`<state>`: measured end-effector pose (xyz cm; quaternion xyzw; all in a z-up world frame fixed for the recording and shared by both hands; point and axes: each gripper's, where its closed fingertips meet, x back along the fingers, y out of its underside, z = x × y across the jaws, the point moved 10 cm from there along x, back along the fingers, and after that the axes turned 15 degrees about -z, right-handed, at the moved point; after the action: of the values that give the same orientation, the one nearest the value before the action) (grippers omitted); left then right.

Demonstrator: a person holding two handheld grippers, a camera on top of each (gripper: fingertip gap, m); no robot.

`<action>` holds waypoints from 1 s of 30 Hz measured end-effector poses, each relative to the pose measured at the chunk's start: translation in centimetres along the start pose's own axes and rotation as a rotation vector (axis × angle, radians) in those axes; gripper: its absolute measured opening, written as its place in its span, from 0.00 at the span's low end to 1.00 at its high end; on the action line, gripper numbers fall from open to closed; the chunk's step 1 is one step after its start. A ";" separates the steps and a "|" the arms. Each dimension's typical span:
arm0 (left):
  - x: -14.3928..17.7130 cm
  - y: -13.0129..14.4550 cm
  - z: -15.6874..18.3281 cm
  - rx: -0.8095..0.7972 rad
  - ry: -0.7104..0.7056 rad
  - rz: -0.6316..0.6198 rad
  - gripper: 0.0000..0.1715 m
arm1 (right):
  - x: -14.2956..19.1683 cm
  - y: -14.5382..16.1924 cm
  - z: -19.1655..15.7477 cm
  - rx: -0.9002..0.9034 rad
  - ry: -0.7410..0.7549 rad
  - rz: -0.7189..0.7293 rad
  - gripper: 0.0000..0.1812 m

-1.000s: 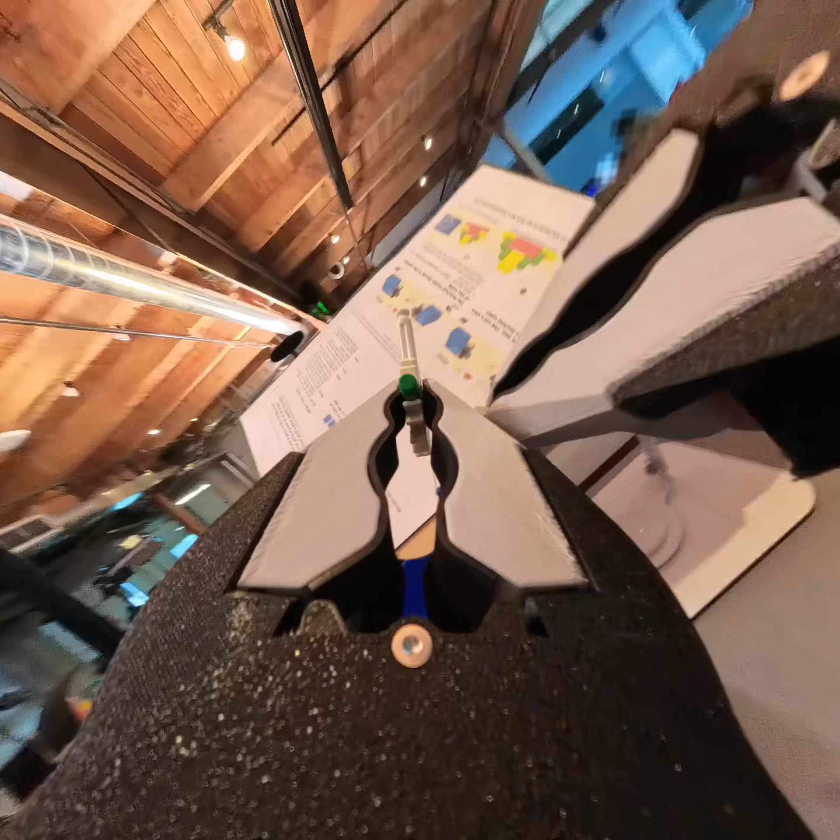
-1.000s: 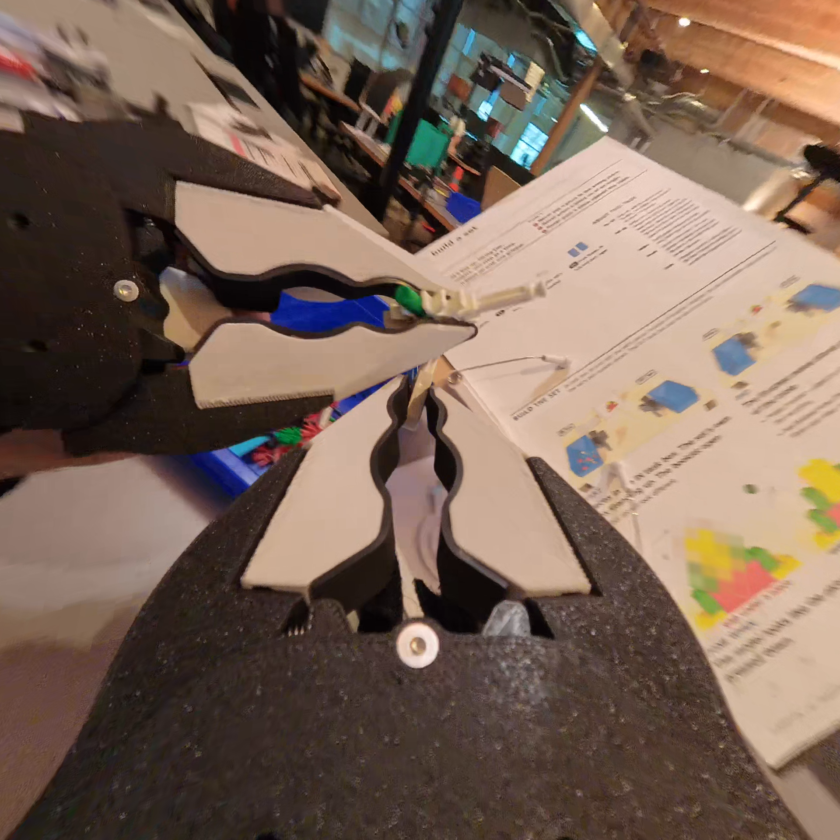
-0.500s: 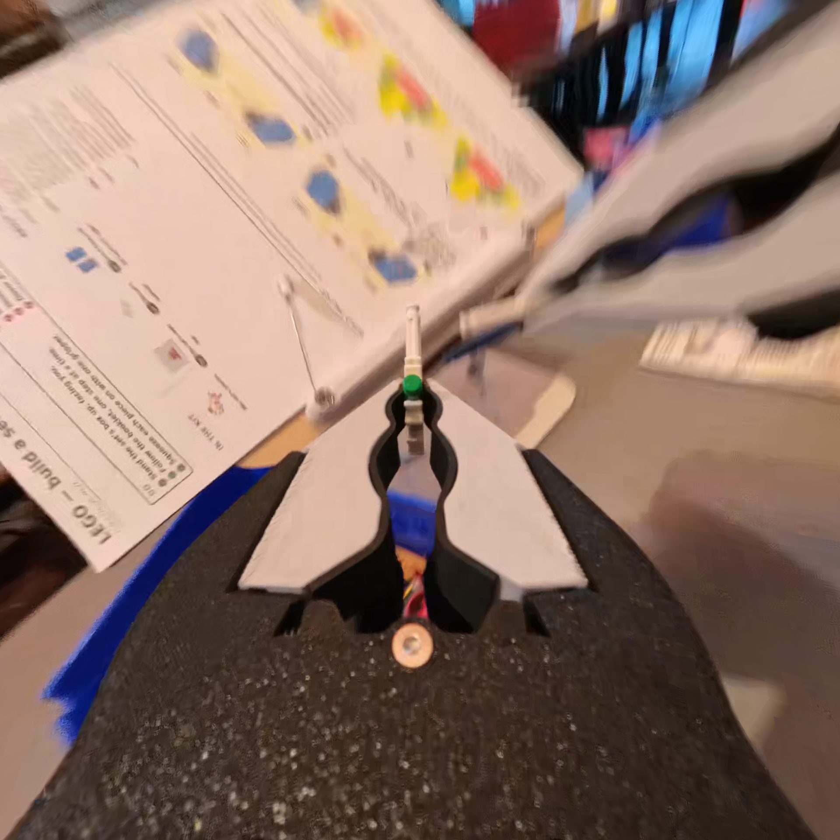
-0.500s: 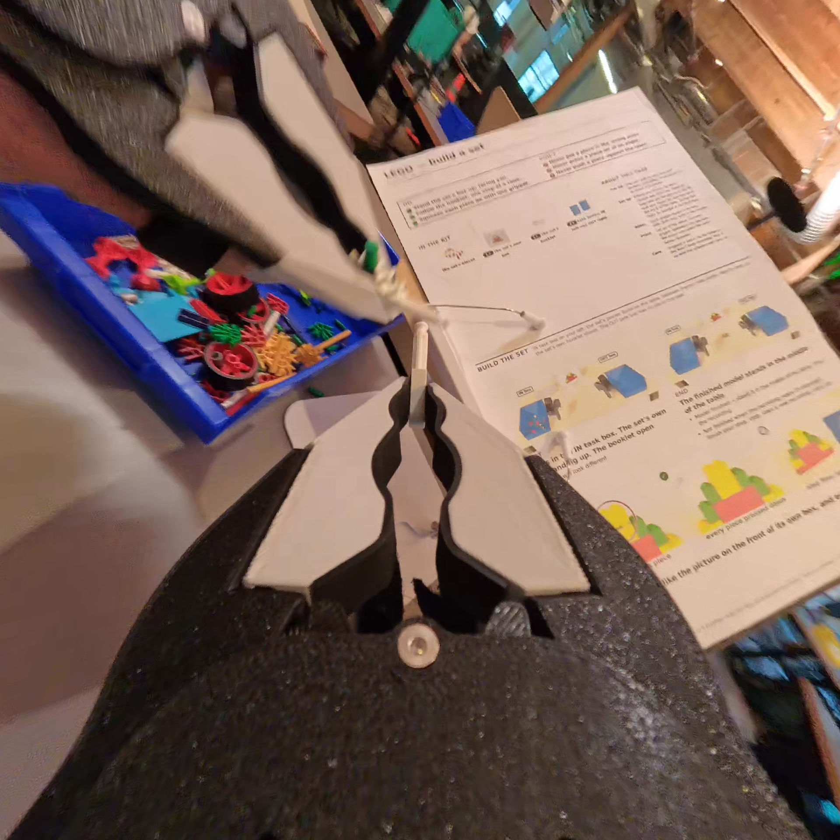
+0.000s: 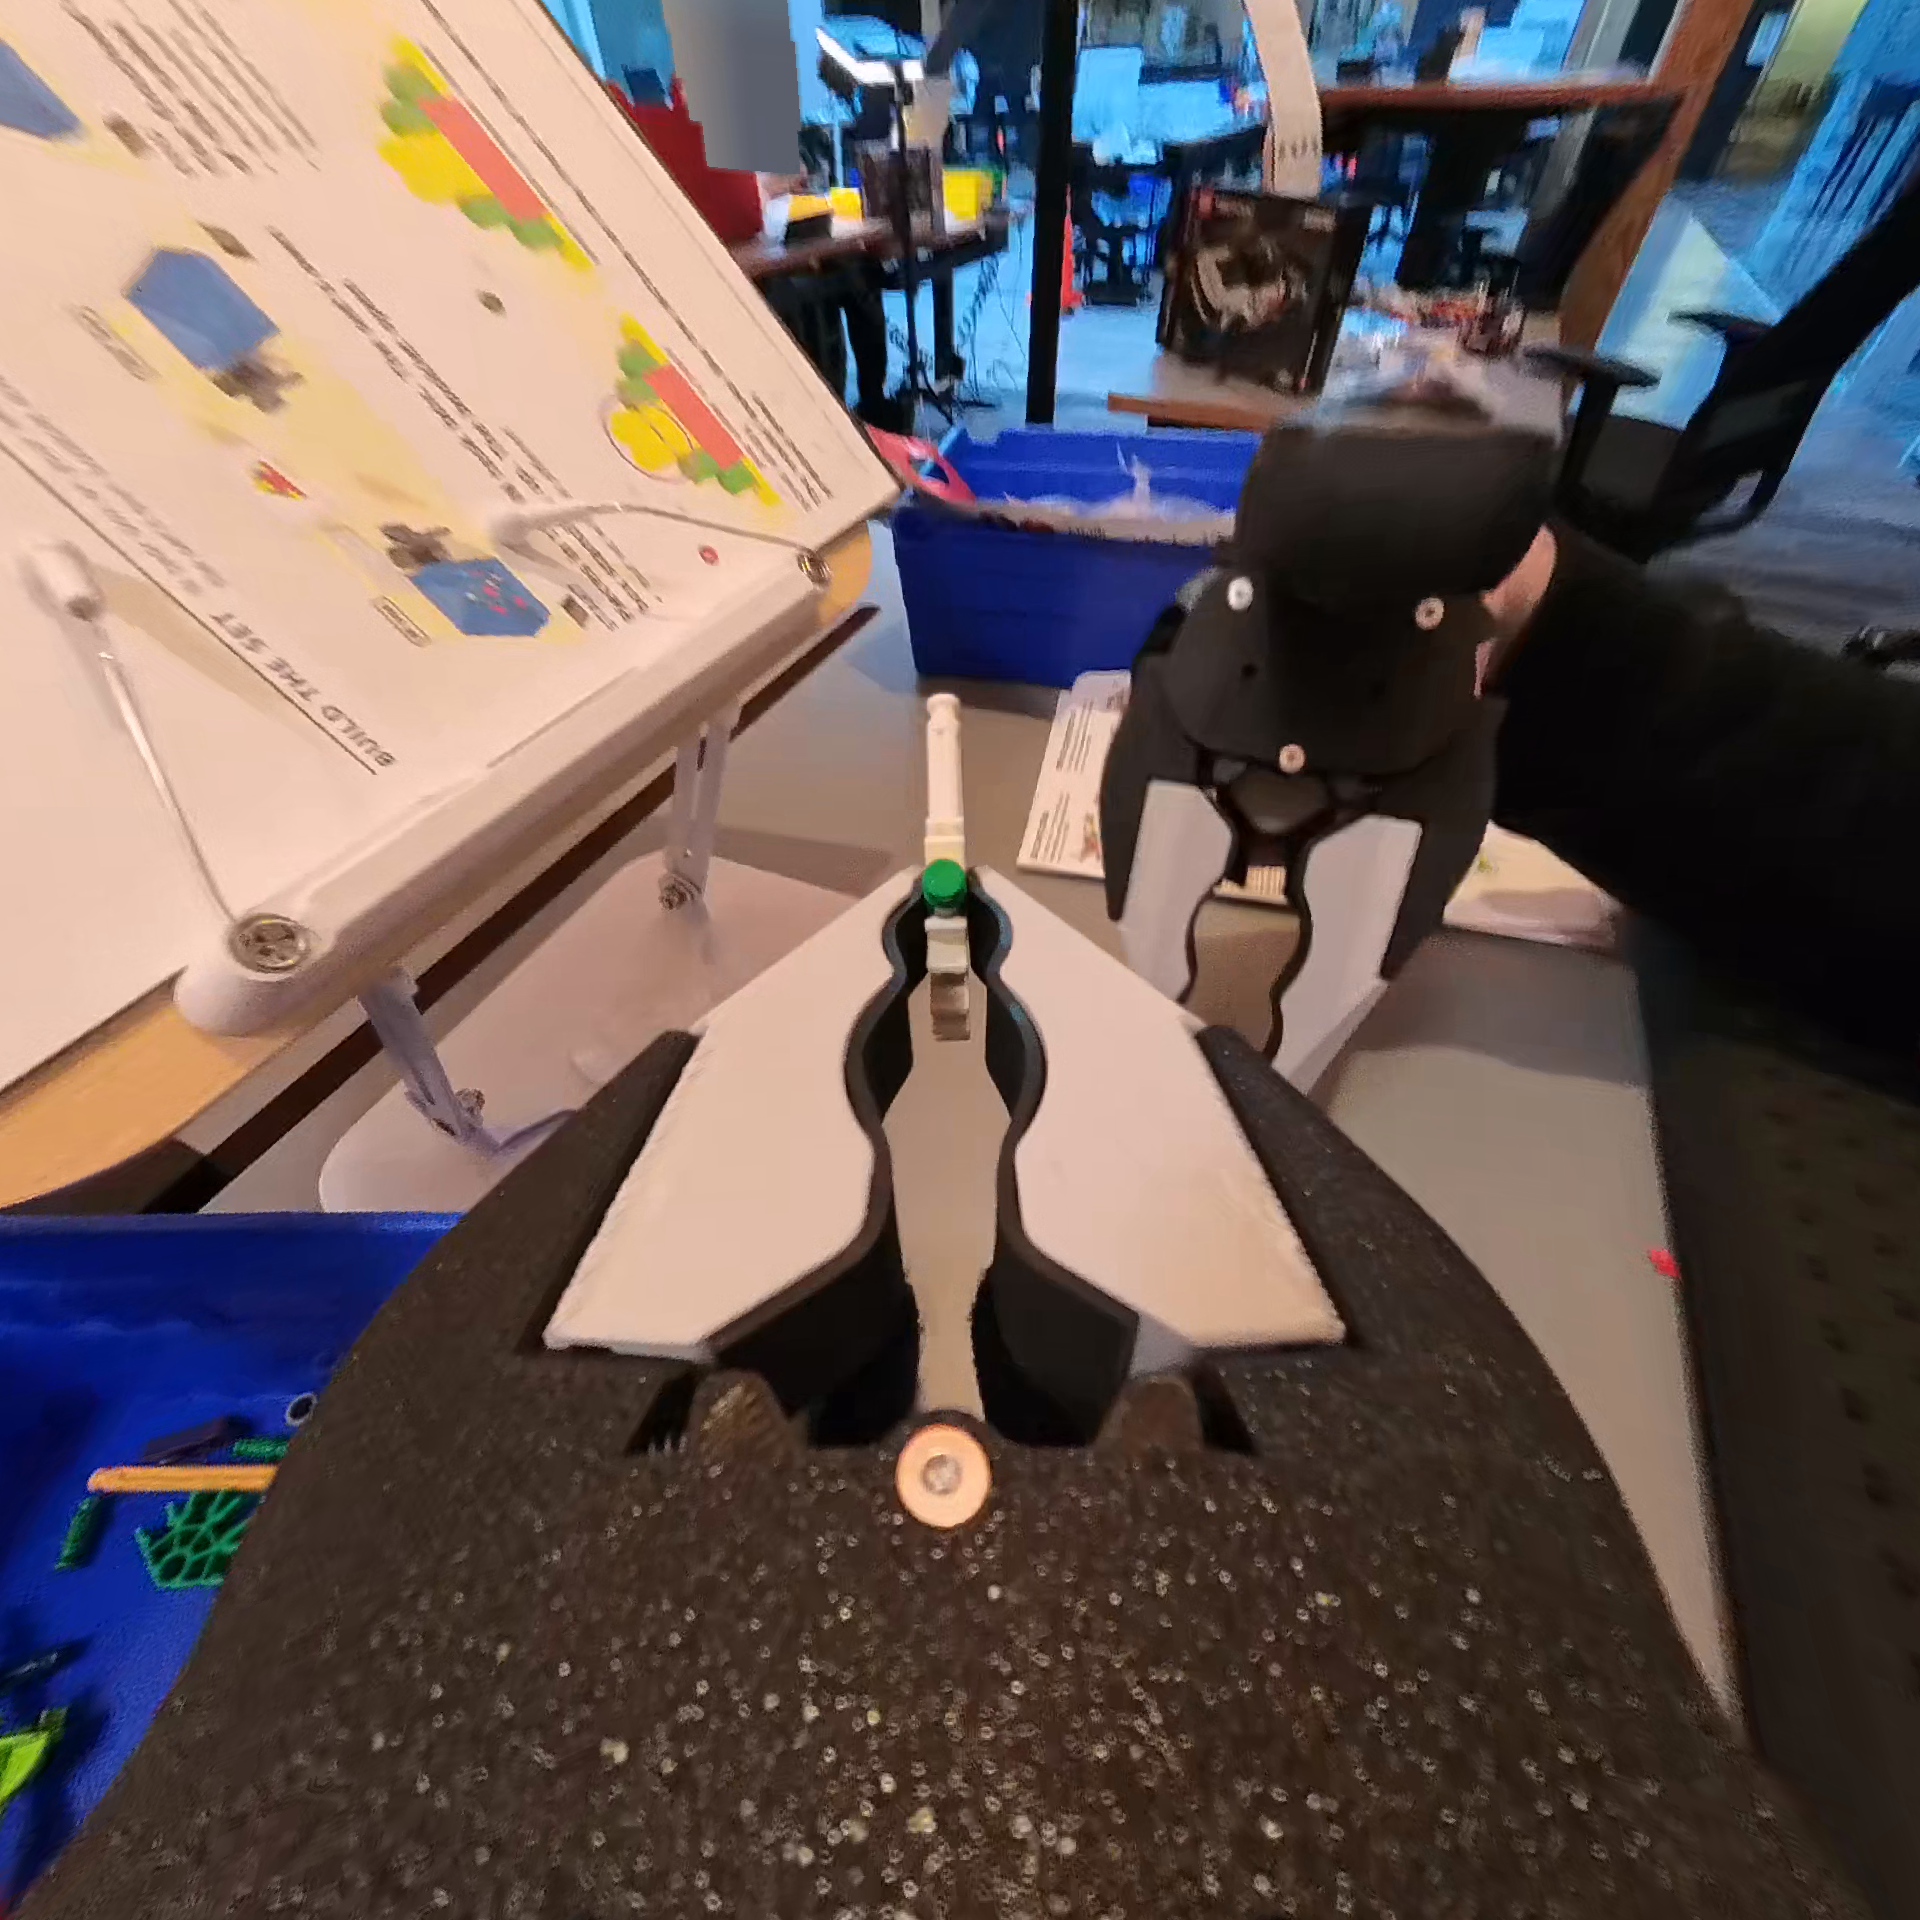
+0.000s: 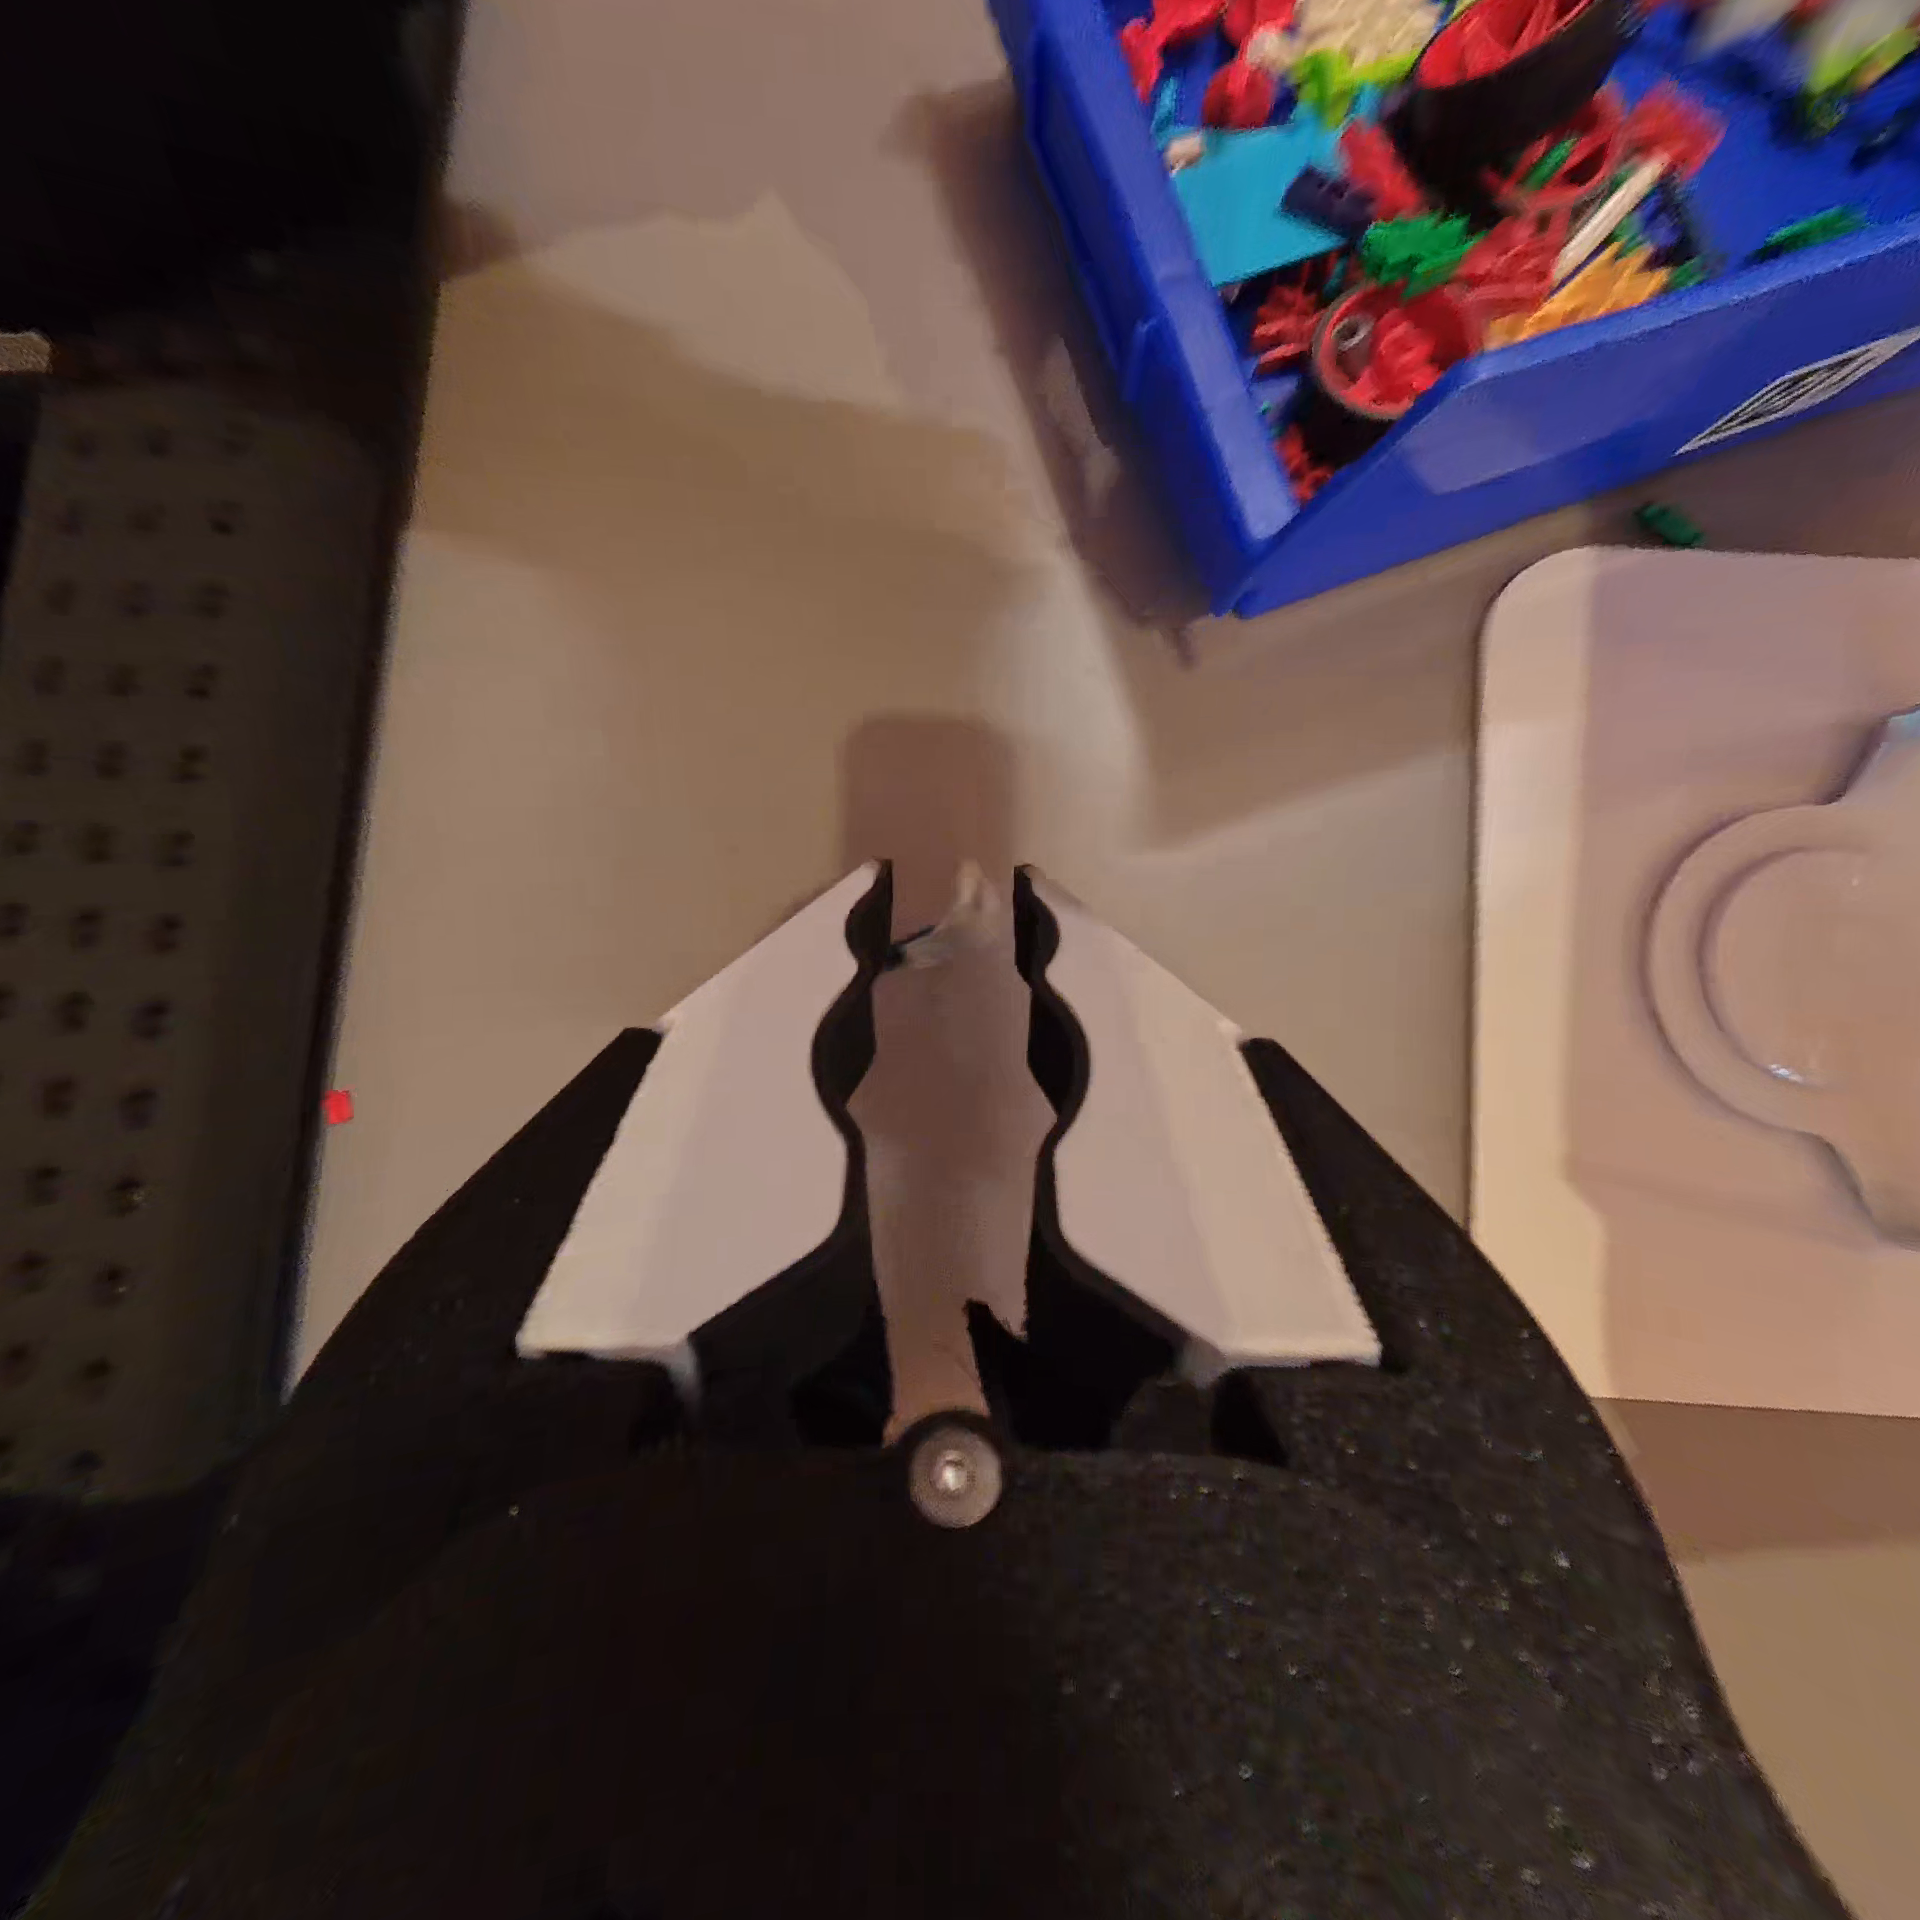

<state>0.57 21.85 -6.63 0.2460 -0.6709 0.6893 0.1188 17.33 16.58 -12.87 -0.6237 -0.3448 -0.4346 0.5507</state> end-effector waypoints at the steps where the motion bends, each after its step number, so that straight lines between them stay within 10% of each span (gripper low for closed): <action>1: -0.3 0.1 0.1 -0.013 -0.002 -0.030 0.02 | 0.5 -0.1 0.2 0.000 0.011 0.045 0.12; 8: -1.2 0.1 1.7 -0.117 0.049 -0.106 0.02 | 7.6 -0.1 1.3 -0.035 0.310 0.522 0.12; 19: -1.5 -0.2 2.3 -0.187 0.005 -0.113 0.03 | 7.4 -1.0 0.6 0.038 0.374 0.492 0.03; 30: -2.2 -1.2 -0.1 0.032 -0.300 0.052 0.02 | 6.8 -4.2 1.2 -0.059 0.892 0.429 0.01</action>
<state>3.00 22.45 -6.70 0.3306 -0.6764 0.6582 -0.0048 16.31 18.06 -4.95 -0.4494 0.0731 -0.5453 0.7038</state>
